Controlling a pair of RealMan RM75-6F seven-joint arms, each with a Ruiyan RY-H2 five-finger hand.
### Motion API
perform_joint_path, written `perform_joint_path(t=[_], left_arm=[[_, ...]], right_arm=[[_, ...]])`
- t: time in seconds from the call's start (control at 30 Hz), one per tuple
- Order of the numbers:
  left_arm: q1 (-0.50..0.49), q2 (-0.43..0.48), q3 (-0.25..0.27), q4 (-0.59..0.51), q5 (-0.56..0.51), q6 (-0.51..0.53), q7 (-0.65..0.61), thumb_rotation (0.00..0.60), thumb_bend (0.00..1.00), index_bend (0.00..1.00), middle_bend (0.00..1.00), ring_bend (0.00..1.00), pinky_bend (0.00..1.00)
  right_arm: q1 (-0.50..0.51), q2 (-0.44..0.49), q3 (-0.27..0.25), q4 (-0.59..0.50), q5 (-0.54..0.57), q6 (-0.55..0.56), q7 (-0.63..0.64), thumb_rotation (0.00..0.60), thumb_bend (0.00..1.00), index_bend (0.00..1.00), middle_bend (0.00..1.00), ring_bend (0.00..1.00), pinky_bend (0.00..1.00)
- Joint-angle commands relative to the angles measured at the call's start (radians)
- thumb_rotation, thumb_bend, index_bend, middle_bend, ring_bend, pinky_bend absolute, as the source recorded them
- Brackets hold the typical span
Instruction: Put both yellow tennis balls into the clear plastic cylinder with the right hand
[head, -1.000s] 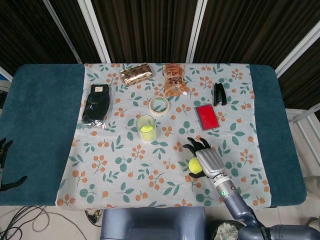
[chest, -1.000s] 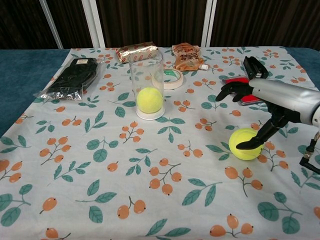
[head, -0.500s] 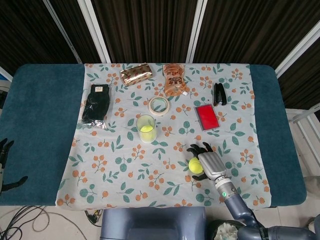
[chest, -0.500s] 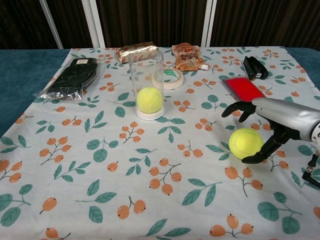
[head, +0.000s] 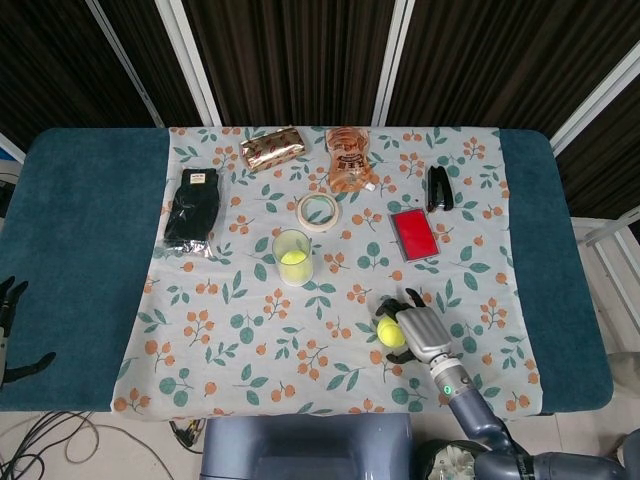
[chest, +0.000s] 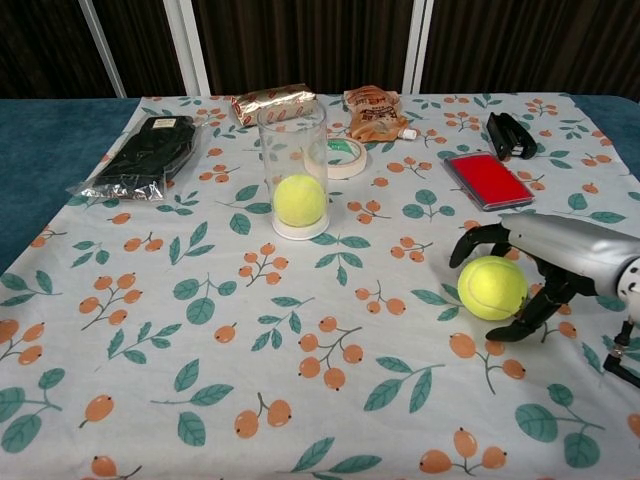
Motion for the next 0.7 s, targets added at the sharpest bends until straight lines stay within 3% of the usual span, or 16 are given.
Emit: perform_joint_path(t=[0.03,0.2,0.33,0.53,0.7], left_arm=[[0.000,0.000,-0.001,0.000,-0.001,0.001,-0.001,0.600,0.01,0.09,0.00,0.00,0.01],[0.001,0.002,-0.001,0.000,-0.001,0.001,-0.005,0.600,0.01,0.10,0.00,0.00,0.01],[0.001,0.003,-0.001,-0.001,-0.001,0.002,-0.006,0.600,0.01,0.10,0.00,0.00,0.01],[0.002,0.005,-0.001,-0.002,-0.002,0.002,-0.007,0.600,0.01,0.10,0.00,0.00,0.01],[0.002,0.005,-0.001,-0.003,-0.003,0.001,-0.007,0.600,0.01,0.10,0.00,0.00,0.01]], right_arm=[[-0.002,-0.006,0.006,0.005,-0.002,0.000,0.000,0.600,0.26,0.37,0.30,0.42,0.00],[-0.011,-0.023,0.014,0.026,-0.009,0.015,-0.024,0.600,0.39,0.43,0.38,0.51,0.01],[-0.019,-0.031,0.029,0.027,-0.008,0.029,-0.033,0.600,0.47,0.48,0.44,0.57,0.12],[-0.010,-0.009,0.068,0.004,-0.008,0.027,-0.041,0.600,0.48,0.51,0.45,0.58,0.30],[0.038,0.050,0.162,-0.049,0.018,-0.001,-0.042,0.600,0.48,0.51,0.45,0.58,0.40]])
